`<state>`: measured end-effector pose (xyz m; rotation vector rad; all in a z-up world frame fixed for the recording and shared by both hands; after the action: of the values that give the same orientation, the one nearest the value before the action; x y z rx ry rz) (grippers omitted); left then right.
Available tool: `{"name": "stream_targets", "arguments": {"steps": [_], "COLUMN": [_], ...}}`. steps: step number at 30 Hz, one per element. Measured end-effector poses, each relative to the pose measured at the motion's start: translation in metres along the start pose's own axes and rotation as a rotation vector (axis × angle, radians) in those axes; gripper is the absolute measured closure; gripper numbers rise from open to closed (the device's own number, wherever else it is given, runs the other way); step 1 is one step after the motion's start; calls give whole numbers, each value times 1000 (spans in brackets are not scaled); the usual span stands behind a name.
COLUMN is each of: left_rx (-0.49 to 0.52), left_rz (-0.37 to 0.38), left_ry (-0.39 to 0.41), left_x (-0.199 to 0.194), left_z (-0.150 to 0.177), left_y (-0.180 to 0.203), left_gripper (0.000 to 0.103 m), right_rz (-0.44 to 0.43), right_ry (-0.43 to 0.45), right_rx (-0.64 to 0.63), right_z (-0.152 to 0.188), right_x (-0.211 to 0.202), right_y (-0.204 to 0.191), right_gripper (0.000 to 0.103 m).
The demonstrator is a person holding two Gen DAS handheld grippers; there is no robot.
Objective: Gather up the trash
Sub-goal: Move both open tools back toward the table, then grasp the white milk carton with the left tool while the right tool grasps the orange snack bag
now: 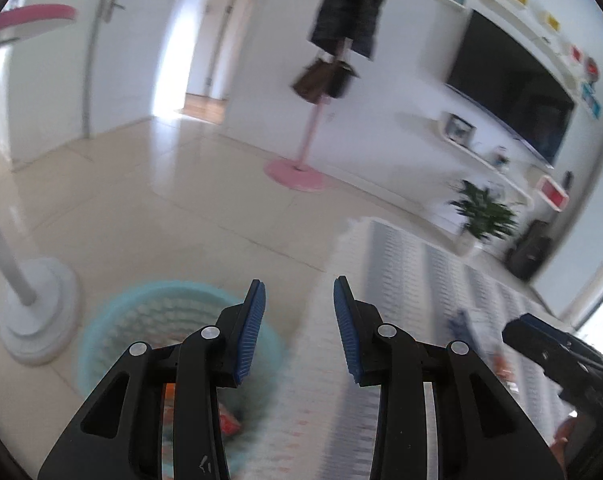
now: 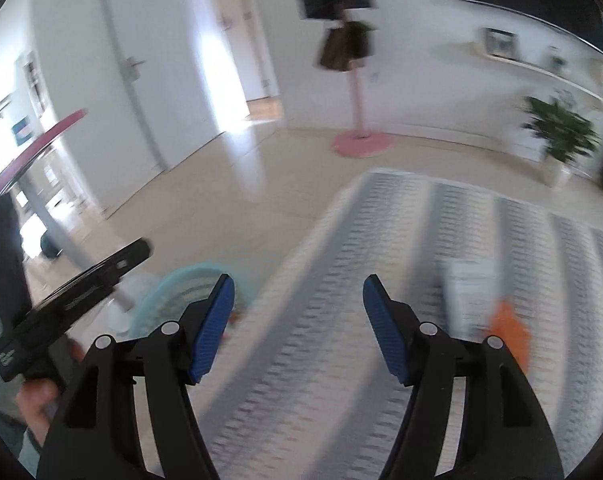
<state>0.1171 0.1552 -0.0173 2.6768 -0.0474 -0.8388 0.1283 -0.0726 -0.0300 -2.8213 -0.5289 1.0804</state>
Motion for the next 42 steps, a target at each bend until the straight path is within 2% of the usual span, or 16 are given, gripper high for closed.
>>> {"name": "stream_targets", "arguments": {"steps": [3,6,9,15,19,23,24,25,26,27,28,31,34,35,37,42], "left_rx": [28,73,99,116,133,184,198,208,216,218,217,252,290,305,316,369], "left_rz": [74,101,121,209,232,284,297,307,313,316,317,303,197,114,32,21], "left_ry": [-34,-61,-88,-185,-244,-321,-331,-339,-344,-344,-343,-369,-386,-388,-381,-460], "left_x": [9,21,31,54,70,88,92,96,102,107,111,131,149,160,168,185], "left_z": [11,23,36,62,75,84,85,86,88,88,89,94,100,102,104,118], "left_y": [31,63,82,106,113,140,148,157,169,180,188,224,243,250,254,265], "left_gripper": [69,69,69,69,69,69,65,62,50,42,39,30,28,28,28,31], "right_rz": [112,201,257,200,235,160,155,166,182,193,201,218,213,203,186,177], "right_ry": [-2,-58,-93,-178,-216,-214,-206,-203,-210,-219,-223,-215,-206,-201,-188,-193], "right_rx": [81,152,191,225,217,343,356,353,344,335,330,332,352,359,358,334], "right_z": [9,21,35,48,59,72,75,78,80,84,89,103,113,115,117,111], "right_x": [-10,-3,5,32,44,26,19,13,9,6,4,-7,-18,-20,-26,-26], "right_y": [60,108,136,148,149,181,191,198,203,208,213,226,240,244,249,247], "right_gripper": [40,40,40,35,36,49,53,69,84,87,90,96,96,96,96,95]}}
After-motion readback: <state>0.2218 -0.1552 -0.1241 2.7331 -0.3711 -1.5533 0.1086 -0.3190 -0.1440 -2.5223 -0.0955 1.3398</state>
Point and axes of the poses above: each gripper's, at about its wrist camera, not at the fingertips, and x roughly the way its jaws point, y to its right, z to its underside, the point moved 1 cm from there along x, roughly the way its jaws point
